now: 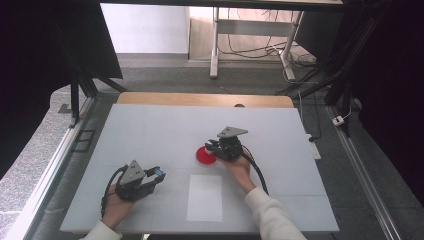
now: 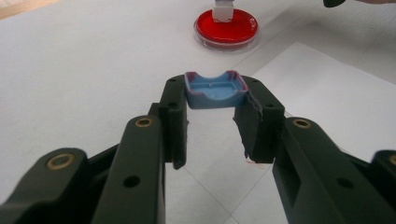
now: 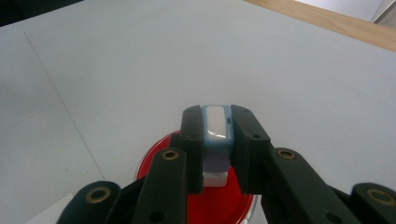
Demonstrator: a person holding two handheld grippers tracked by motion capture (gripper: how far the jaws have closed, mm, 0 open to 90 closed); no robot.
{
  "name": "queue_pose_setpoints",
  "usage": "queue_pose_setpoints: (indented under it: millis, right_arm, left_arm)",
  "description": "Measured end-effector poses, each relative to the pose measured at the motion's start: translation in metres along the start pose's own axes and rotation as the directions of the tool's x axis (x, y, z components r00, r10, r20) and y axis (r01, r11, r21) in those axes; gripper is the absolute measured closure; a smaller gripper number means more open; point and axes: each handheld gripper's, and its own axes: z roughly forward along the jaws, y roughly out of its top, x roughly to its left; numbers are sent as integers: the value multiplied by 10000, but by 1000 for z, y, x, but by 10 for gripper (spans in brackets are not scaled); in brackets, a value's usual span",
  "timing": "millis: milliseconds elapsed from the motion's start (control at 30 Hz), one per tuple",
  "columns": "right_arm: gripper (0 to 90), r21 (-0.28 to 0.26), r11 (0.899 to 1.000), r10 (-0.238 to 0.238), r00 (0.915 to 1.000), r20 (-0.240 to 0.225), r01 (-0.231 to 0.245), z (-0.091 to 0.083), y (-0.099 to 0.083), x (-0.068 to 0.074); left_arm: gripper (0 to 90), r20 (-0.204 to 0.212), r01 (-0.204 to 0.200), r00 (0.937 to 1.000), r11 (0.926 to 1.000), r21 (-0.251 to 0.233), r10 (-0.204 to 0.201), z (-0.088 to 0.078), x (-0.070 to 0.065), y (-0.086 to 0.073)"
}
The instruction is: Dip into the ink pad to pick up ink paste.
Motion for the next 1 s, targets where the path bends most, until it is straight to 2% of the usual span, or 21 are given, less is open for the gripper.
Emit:
queue_pose_setpoints:
  millis: [133,500,600,1000]
  right_arm:
    - [747,4,10000,84,10000,-35,-84,0,0,-1]
    - [748,285,9996,-53,10000,-10,53,2,-1,1]
    - [748,306,9994,-188,9998,18,187,3,0,1]
    - [748,332,9992,-239,9997,42,237,3,-1,1]
  left_arm:
    - [645,-9,-10,10000,10000,-7,10,0,-1,0]
    - [646,11,-23,10000,10000,-3,23,0,-1,0]
    - [646,19,-29,10000,10000,-2,29,0,-1,0]
    - [645,-15,-27,10000,10000,0,27,0,-1,0]
